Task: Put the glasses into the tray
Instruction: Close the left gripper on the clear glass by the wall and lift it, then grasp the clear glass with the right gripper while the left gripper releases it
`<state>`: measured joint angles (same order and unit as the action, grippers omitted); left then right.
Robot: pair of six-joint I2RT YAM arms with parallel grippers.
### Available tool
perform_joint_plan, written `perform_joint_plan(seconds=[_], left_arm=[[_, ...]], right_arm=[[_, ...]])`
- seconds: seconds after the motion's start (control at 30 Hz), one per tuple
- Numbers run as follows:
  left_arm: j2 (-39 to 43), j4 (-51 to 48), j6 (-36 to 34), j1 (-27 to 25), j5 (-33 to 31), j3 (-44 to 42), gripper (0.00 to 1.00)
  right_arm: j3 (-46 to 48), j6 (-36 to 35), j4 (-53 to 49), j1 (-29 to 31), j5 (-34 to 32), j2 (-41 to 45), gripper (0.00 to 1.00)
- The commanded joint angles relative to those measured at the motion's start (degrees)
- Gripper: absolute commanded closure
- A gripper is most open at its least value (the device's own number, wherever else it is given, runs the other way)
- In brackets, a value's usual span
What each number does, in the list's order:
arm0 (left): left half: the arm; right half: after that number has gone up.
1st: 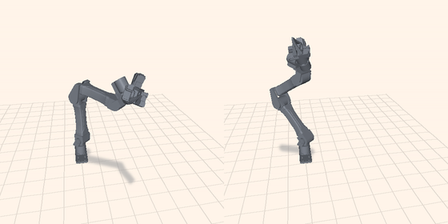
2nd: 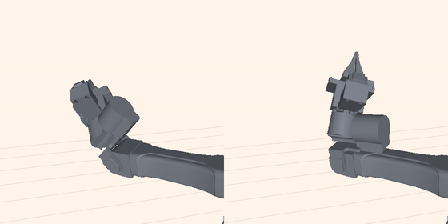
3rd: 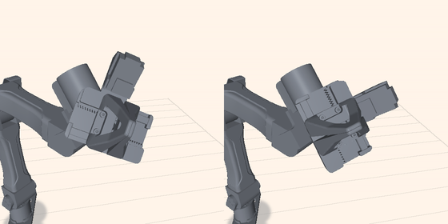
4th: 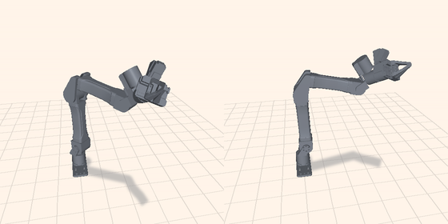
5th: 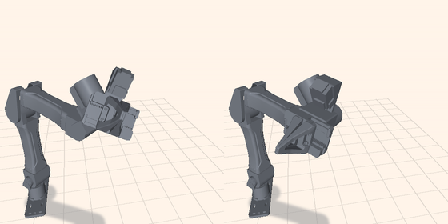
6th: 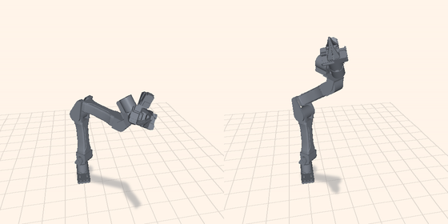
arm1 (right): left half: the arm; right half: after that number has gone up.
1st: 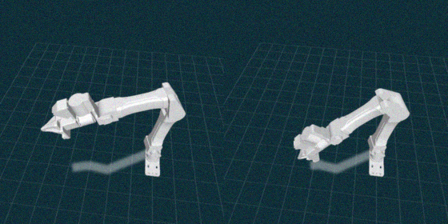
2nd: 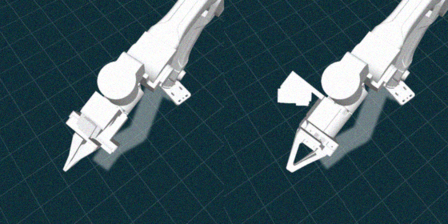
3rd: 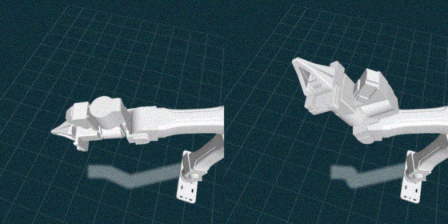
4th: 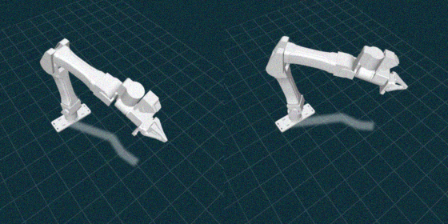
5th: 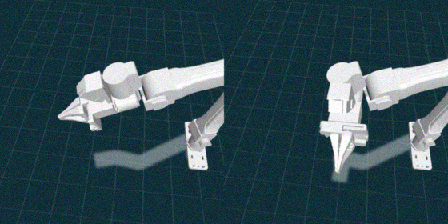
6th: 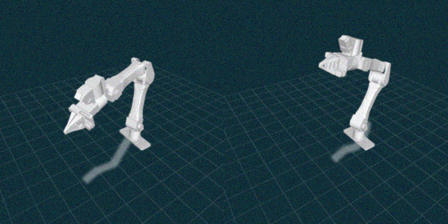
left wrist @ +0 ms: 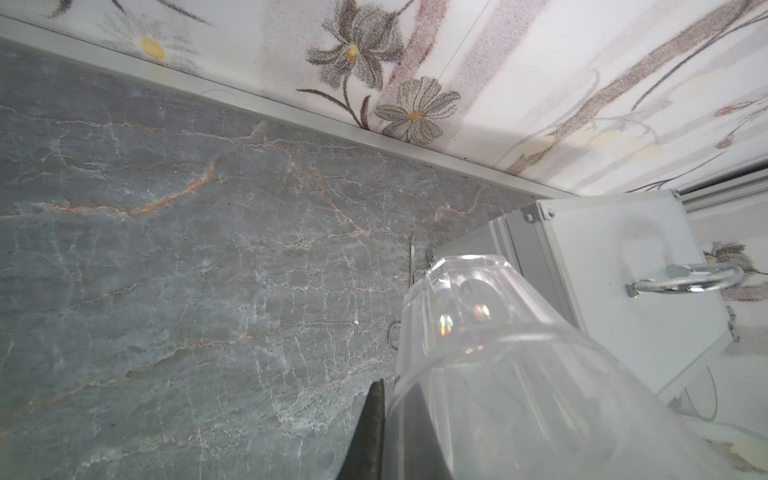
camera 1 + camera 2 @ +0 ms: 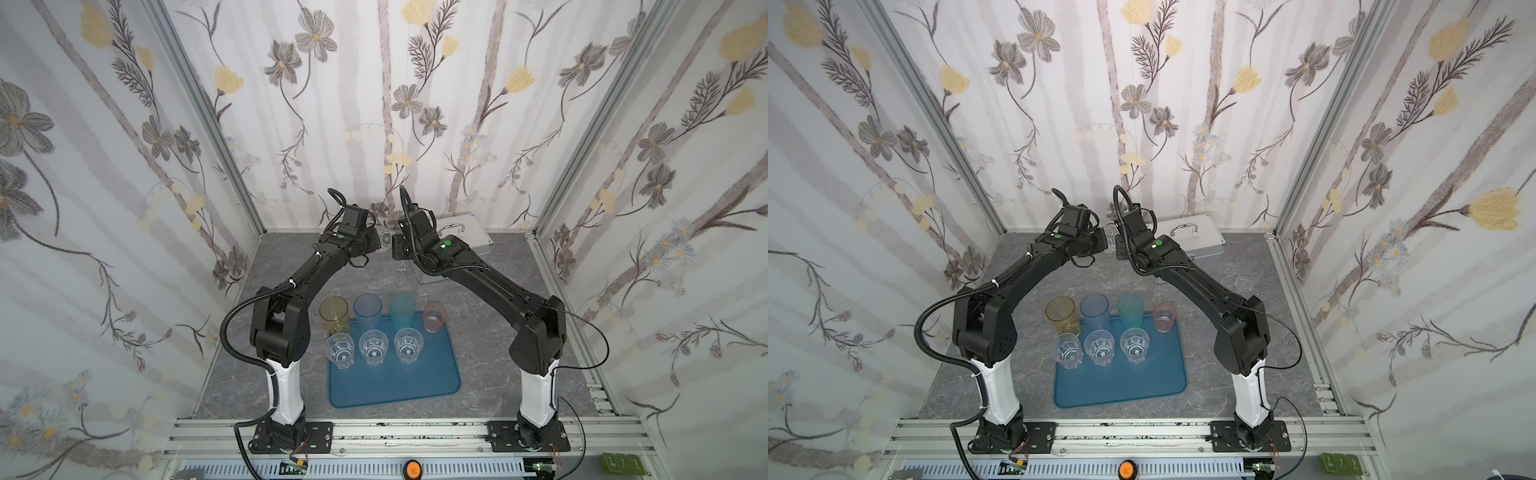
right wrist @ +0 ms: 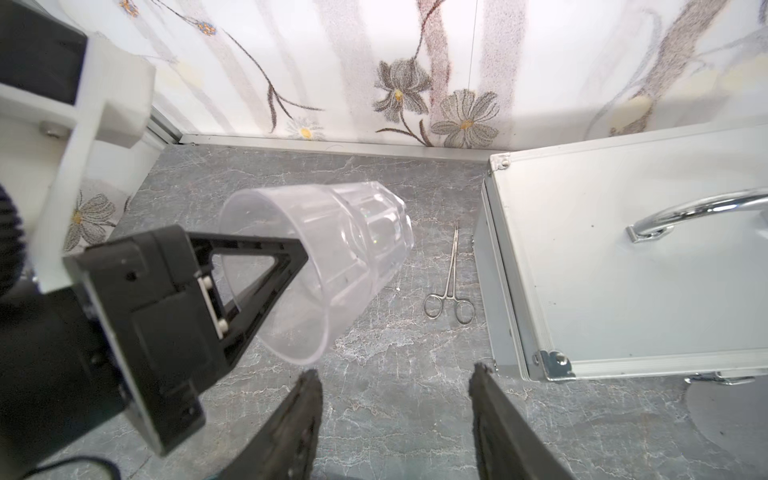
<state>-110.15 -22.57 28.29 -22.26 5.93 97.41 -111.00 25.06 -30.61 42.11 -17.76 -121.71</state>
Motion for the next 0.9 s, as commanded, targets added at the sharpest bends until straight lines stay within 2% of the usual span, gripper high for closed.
perform_joint_plan(seconds=[0.0, 0.2, 0.3, 0.4, 0.57, 0.77, 0.87], left_arm=[[3.33, 1.65, 2.99, -1.64, -0.66, -2.36, 1.0], [8.75, 1.74, 4.92, -4.14, -0.94, -7.3, 0.98], [11.16, 1.76, 5.49, -4.9, -0.98, -9.42, 0.97], [12.88, 1.74, 6.14, -5.67, -1.22, -10.73, 0.95], [14.66, 1.78, 7.04, -7.5, -1.01, -11.62, 0.82], [18.0, 1.73, 7.88, -8.39, 0.28, -12.05, 0.64], [20.66, 1.65, 7.79, -8.35, 0.22, -12.84, 0.61]], right_arm=[[-0.44, -1.5, 2.75, 0.77, -4.08, 0.69, 0.43], [-0.49, -1.7, 2.88, 1.13, -8.06, -0.14, 0.49], [-0.77, -2.55, 2.82, 1.57, -9.64, -0.55, 0.57], [-0.79, -2.87, 2.32, 1.96, -10.9, -0.55, 0.72], [-0.74, -3.62, 1.31, 3.23, -14.12, 0.14, 0.88], [-0.69, -3.02, -0.04, 3.33, -14.33, 0.77, 0.93], [-0.62, -2.66, -0.15, 3.25, -13.13, 1.17, 0.94]])
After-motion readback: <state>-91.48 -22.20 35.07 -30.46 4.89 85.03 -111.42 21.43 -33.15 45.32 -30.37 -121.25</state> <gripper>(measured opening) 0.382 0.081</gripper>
